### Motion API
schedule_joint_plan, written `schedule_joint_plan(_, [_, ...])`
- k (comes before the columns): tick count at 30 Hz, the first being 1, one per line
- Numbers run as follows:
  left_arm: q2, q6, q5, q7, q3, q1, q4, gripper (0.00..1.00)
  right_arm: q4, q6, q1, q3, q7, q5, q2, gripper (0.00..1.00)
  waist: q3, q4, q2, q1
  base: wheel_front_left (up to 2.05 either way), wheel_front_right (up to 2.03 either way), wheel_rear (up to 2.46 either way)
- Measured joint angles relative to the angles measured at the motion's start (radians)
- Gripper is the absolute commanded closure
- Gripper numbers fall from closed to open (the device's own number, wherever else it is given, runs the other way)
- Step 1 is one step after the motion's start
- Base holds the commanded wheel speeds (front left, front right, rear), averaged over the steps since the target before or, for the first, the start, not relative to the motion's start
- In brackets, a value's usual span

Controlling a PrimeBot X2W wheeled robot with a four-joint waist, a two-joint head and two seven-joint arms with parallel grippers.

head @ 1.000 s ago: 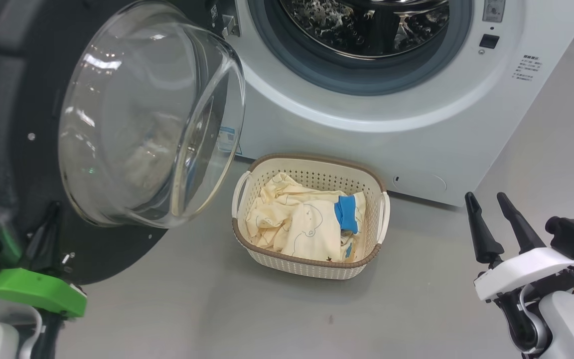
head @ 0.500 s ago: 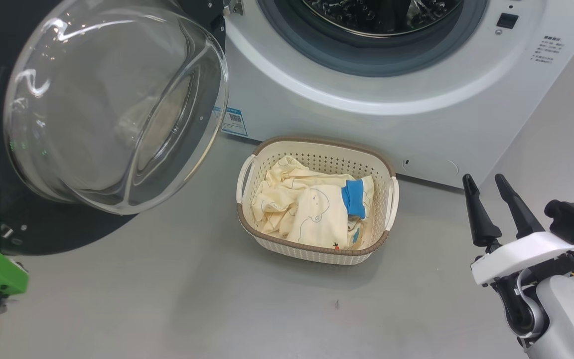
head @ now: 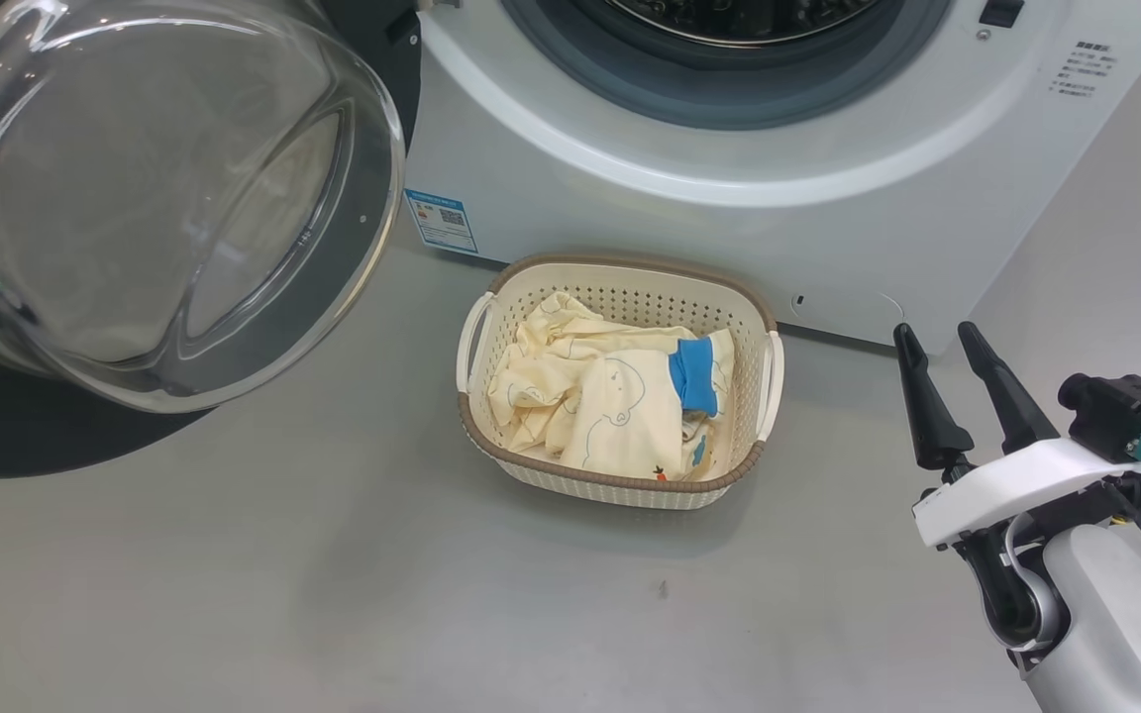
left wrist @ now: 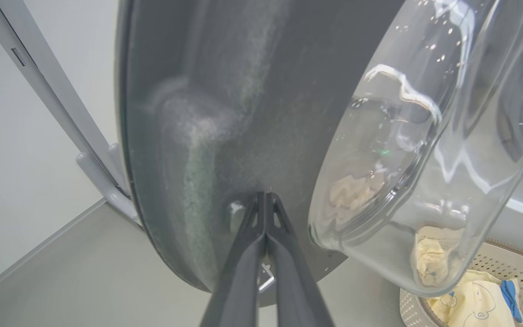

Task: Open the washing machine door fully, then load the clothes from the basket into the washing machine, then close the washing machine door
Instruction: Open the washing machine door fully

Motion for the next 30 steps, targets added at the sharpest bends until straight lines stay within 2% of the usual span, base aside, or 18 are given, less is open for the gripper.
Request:
schedule_joint_plan(14, [-0.004,-0.027,0.000,-0.011,-0.026,-0.054,0.076,1.00,0.012,0.000,-0.001,-0.014,0.000,0.000,-0.004,0.00,-0.003,-0.017,0.0000,0.0000,0.00,0.00,0.00])
schedule_joint_plan(30, [-0.045,-0.048,0.000,-0.089,-0.061,-0.052,0.097,1.00,0.022,0.000,-0.004,-0.015,0.000,0.001,-0.003,0.00,-0.026,-0.004,0.0000,-0.0001,0.00,0.00,0.00])
